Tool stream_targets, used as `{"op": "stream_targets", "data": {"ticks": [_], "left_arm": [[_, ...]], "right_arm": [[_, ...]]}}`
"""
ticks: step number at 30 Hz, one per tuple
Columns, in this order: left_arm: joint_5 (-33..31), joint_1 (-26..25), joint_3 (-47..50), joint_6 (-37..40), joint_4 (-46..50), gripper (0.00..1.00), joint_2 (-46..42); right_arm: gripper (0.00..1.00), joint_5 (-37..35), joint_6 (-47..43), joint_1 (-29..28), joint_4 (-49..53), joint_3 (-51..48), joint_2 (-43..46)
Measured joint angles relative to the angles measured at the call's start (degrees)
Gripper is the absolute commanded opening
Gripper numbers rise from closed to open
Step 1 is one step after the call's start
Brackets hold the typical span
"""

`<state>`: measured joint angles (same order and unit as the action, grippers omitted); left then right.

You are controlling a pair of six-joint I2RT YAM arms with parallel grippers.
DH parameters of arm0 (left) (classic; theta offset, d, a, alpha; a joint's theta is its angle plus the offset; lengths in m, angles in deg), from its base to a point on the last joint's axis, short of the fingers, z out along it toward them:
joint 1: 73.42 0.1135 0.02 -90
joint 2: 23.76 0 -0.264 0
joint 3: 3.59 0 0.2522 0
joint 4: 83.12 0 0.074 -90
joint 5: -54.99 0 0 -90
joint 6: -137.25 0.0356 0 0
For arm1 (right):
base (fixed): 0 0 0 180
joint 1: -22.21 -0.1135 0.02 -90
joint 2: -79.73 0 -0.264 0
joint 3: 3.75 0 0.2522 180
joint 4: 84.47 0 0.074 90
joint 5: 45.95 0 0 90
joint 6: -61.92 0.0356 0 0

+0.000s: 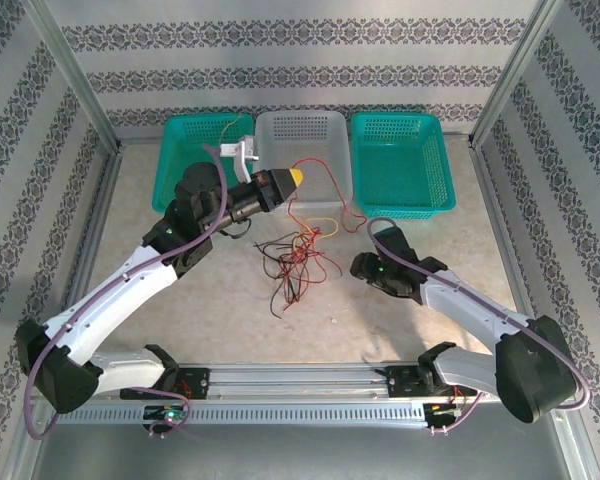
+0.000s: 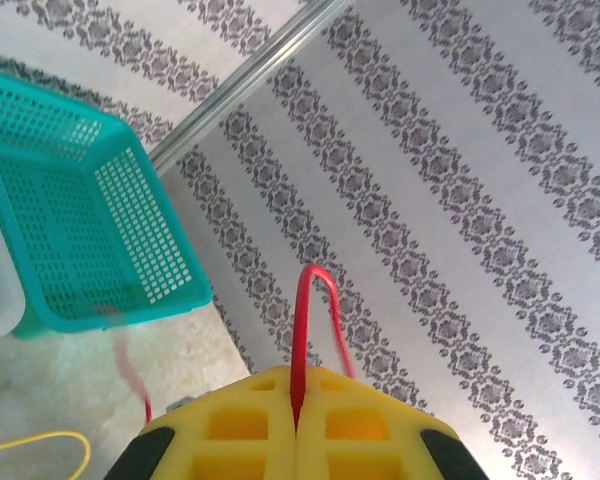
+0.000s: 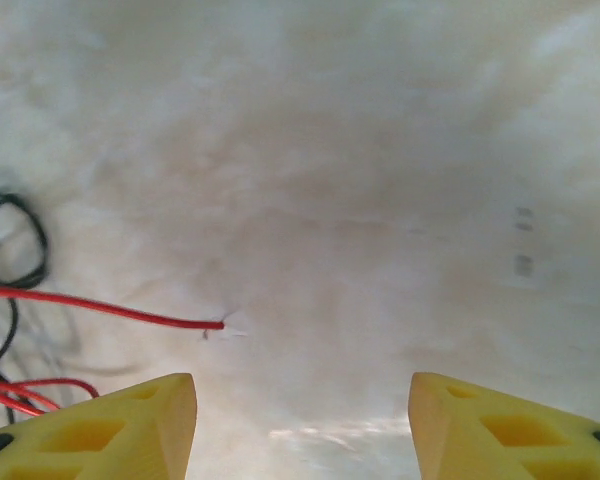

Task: Untangle the cables

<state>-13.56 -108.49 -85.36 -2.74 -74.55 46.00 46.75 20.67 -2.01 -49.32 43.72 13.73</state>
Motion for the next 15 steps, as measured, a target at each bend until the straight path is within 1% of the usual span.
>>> {"op": "stream_targets", "data": {"ticks": [3, 4, 6, 7, 9, 11, 15], "left_arm": [[-0.63, 0.66, -0.13, -0.46, 0.07, 0.0, -0.04], [-0.68, 0.7, -0.13, -0.87, 0.07, 0.0, 0.13], [-0.76, 0.81, -0.13, -1.73, 0.07, 0.0, 0.5], [-0.76, 0.81, -0.13, -2.12, 0.02, 0.0, 0.74], [-0.76, 0.94, -0.13, -3.06, 0.02, 0.0, 1.2], [-0.76, 0.98, -0.13, -3.87, -0.13, 0.0, 1.57], [-0.74, 1.03, -0.13, -5.07, -0.33, 0.0, 1.92]], "right_arm": [[0.65, 1.42, -1.88, 3.67, 2.51, -0.37, 5.51], [0.66, 2.1, -2.6, 3.96, 3.08, -0.09, 7.65], [0.73, 3.89, -4.85, 2.86, 4.24, 1.77, 12.96], [0.74, 4.2, -5.75, 1.51, 4.57, 2.97, 15.3], [0.75, 4.11, -8.13, -3.52, 4.61, 6.36, 20.17], [0.75, 3.96, -9.68, -8.13, 4.44, 9.53, 22.77], [0.77, 1.53, -11.34, -15.02, 2.36, 12.2, 22.93]]}}
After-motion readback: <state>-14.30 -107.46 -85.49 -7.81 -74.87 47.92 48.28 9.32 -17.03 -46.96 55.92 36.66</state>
